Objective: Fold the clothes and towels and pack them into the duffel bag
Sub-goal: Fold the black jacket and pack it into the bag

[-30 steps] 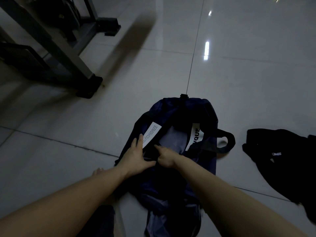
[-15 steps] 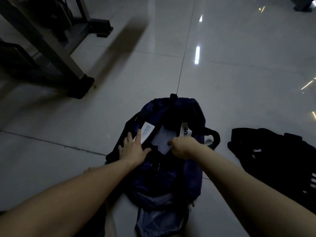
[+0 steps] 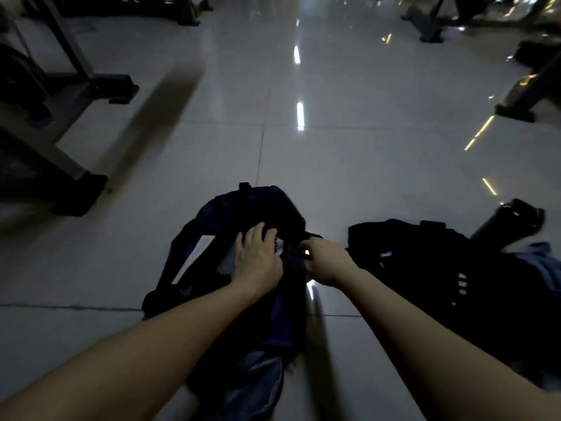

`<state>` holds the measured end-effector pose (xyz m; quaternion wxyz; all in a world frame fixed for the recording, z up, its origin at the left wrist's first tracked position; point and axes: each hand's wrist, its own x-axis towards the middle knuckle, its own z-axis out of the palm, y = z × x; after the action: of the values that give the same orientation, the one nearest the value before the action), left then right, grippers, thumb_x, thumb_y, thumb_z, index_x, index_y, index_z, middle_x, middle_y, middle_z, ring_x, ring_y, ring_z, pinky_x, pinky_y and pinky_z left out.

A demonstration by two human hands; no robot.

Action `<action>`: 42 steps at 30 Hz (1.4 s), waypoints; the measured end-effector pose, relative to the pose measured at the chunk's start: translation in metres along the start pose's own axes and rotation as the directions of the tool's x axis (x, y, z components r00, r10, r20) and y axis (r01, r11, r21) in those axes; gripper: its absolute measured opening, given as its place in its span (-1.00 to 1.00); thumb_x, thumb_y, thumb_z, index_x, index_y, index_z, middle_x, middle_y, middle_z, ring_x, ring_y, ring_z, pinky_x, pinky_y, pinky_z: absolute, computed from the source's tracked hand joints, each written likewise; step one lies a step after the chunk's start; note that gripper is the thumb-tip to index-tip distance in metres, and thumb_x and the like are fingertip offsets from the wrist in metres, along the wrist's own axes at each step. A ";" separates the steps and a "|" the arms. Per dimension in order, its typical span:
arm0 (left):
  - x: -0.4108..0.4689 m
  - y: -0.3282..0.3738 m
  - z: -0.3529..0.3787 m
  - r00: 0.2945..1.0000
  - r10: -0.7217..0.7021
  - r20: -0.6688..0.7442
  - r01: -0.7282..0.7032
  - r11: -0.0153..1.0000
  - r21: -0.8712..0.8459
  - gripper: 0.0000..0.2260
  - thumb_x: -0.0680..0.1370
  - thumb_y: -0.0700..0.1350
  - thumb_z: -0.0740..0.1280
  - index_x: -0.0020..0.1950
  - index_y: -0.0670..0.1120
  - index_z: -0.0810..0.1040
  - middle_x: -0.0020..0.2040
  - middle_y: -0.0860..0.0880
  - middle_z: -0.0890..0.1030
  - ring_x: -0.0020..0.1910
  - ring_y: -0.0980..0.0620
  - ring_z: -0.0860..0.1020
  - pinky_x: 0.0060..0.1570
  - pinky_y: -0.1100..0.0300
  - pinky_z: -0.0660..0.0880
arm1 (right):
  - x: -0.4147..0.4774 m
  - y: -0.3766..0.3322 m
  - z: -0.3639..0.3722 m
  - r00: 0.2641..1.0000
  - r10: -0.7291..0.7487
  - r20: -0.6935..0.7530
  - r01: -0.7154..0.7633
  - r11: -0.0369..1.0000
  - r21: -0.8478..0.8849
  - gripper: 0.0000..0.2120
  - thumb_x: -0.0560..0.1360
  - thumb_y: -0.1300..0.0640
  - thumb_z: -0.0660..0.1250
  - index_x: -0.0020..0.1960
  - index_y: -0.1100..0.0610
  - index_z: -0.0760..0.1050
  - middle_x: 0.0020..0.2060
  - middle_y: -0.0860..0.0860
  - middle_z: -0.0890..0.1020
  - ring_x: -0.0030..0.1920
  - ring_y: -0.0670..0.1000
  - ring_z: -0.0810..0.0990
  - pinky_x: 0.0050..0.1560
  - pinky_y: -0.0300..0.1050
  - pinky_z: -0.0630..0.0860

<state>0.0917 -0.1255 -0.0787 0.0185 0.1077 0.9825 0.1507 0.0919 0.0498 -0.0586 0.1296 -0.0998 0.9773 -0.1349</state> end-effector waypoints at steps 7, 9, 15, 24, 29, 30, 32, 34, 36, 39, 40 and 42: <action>-0.005 0.066 0.059 0.798 0.358 0.484 -0.550 0.761 0.344 -0.32 0.49 0.27 0.32 0.50 -0.06 0.38 0.62 -0.20 0.12 0.60 -0.20 0.03 0.53 -0.28 -0.06 | -0.056 0.121 0.011 0.880 0.473 0.054 -0.471 0.881 -0.042 -0.59 0.54 0.07 0.24 0.37 0.11 0.40 0.35 0.17 0.41 0.32 0.24 0.44 0.24 0.10 0.43; -0.002 0.070 0.077 0.787 0.319 0.529 -0.579 0.678 0.453 -0.23 0.49 0.29 0.31 0.57 -0.10 0.24 0.62 -0.26 0.05 0.60 -0.27 -0.02 0.50 -0.35 -0.06 | -0.072 0.148 0.017 0.837 0.547 0.034 -0.544 0.836 -0.072 -0.43 0.54 0.04 0.27 0.52 0.07 0.25 0.44 0.18 0.31 0.40 0.25 0.35 0.31 0.15 0.37; 0.032 0.120 0.104 0.749 0.488 0.448 -0.633 0.725 0.270 -0.50 0.60 0.02 0.19 0.52 -0.06 0.26 0.43 -0.17 0.37 0.37 -0.20 0.38 0.36 -0.07 0.29 | -0.094 0.187 0.058 0.730 0.654 0.199 -0.671 0.741 0.028 -0.12 0.51 -0.02 0.38 0.63 -0.04 -0.11 0.50 0.15 0.26 0.46 0.25 0.27 0.34 0.15 0.37; 0.066 0.172 0.147 0.759 0.418 0.499 -0.546 0.826 0.140 -0.35 0.58 0.08 0.31 0.62 0.03 0.14 0.49 -0.08 0.33 0.42 -0.17 0.32 0.31 -0.08 0.38 | -0.098 0.179 0.075 0.736 0.666 0.123 -0.661 0.667 0.344 -0.88 0.49 0.18 0.31 0.02 0.06 0.48 0.01 0.09 0.64 0.06 0.18 0.61 -0.07 -0.02 0.52; 0.069 0.166 0.147 0.818 0.463 0.340 -0.521 0.848 0.099 -0.84 0.62 -0.03 0.22 0.16 0.01 0.51 0.04 -0.05 0.58 0.05 -0.13 0.57 -0.04 0.01 0.50 | -0.100 0.193 0.055 0.675 0.737 0.016 -0.576 0.513 0.637 -0.86 0.53 0.13 0.28 0.02 0.02 0.59 -0.07 0.00 0.66 -0.01 0.06 0.62 -0.02 -0.05 0.56; 0.072 0.166 0.144 0.840 0.432 0.328 -0.475 0.878 0.060 -0.87 0.62 -0.03 0.21 0.07 -0.01 0.52 -0.02 -0.06 0.59 -0.01 -0.14 0.59 -0.10 0.01 0.52 | -0.099 0.195 0.047 0.656 0.754 -0.011 -0.541 0.481 0.689 -0.87 0.53 0.13 0.28 0.01 0.02 0.59 -0.09 -0.02 0.65 -0.01 0.06 0.62 -0.01 -0.05 0.55; 0.078 0.168 0.137 0.884 0.363 0.294 -0.380 0.925 -0.001 -0.88 0.62 -0.03 0.24 0.00 -0.04 0.51 -0.06 -0.08 0.60 -0.07 -0.18 0.60 -0.17 0.02 0.50 | -0.094 0.199 0.028 0.644 0.764 -0.042 -0.466 0.435 0.770 -0.90 0.49 0.12 0.30 -0.10 -0.06 0.57 -0.17 -0.06 0.62 -0.04 0.07 0.62 0.00 -0.02 0.55; 0.086 0.169 0.127 0.930 0.277 0.243 -0.268 0.961 -0.072 -0.89 0.62 -0.05 0.25 -0.03 -0.06 0.48 -0.09 -0.11 0.59 -0.09 -0.21 0.59 -0.20 0.04 0.43 | -0.091 0.201 0.009 0.653 0.751 -0.102 -0.429 0.477 0.767 -0.92 0.45 0.10 0.33 -0.13 -0.08 0.54 -0.20 -0.08 0.59 -0.07 0.06 0.60 0.02 0.01 0.56; 0.095 0.169 0.116 0.973 0.123 0.197 -0.078 0.972 -0.222 -0.89 0.64 -0.08 0.23 0.01 -0.10 0.48 -0.10 -0.12 0.55 -0.07 -0.22 0.57 -0.16 0.04 0.43 | -0.095 0.208 -0.007 0.605 0.751 -0.264 -0.509 0.620 0.597 -0.80 0.44 0.08 0.34 0.07 0.00 0.52 0.00 -0.01 0.58 0.06 0.08 0.56 0.12 0.03 0.52; 0.102 0.168 0.097 0.978 -0.166 0.123 0.207 0.824 -0.528 -0.84 0.67 -0.11 0.19 0.08 -0.18 0.48 -0.06 -0.15 0.55 -0.05 -0.19 0.55 -0.08 0.03 0.45 | -0.117 0.226 -0.018 0.493 0.803 -0.335 -0.802 0.569 0.182 -0.38 0.44 0.01 0.42 0.43 0.05 0.29 0.42 0.16 0.32 0.41 0.23 0.31 0.37 0.22 0.28; 0.101 0.168 0.092 0.971 -0.223 0.088 0.231 0.774 -0.589 -0.85 0.68 -0.12 0.18 0.07 -0.19 0.47 -0.05 -0.15 0.55 -0.06 -0.17 0.53 -0.08 0.04 0.42 | -0.128 0.233 -0.016 0.452 0.853 -0.260 -0.856 0.497 0.143 -0.31 0.45 -0.01 0.43 0.48 0.05 0.22 0.47 0.17 0.23 0.46 0.27 0.24 0.38 0.28 0.25; 0.094 0.169 0.086 0.975 -0.212 0.062 0.202 0.744 -0.637 -0.88 0.68 -0.13 0.19 0.06 -0.16 0.46 -0.04 -0.13 0.55 -0.07 -0.14 0.52 -0.08 0.05 0.39 | -0.150 0.243 -0.003 0.373 0.919 -0.130 -0.913 0.388 0.121 -0.42 0.49 0.01 0.40 0.45 0.07 0.30 0.44 0.17 0.29 0.41 0.28 0.31 0.33 0.27 0.34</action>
<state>0.0403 0.0776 -0.1100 0.0637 -0.0158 0.8783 0.4736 0.1942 0.3143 -0.0924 0.0975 0.4713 0.8743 -0.0631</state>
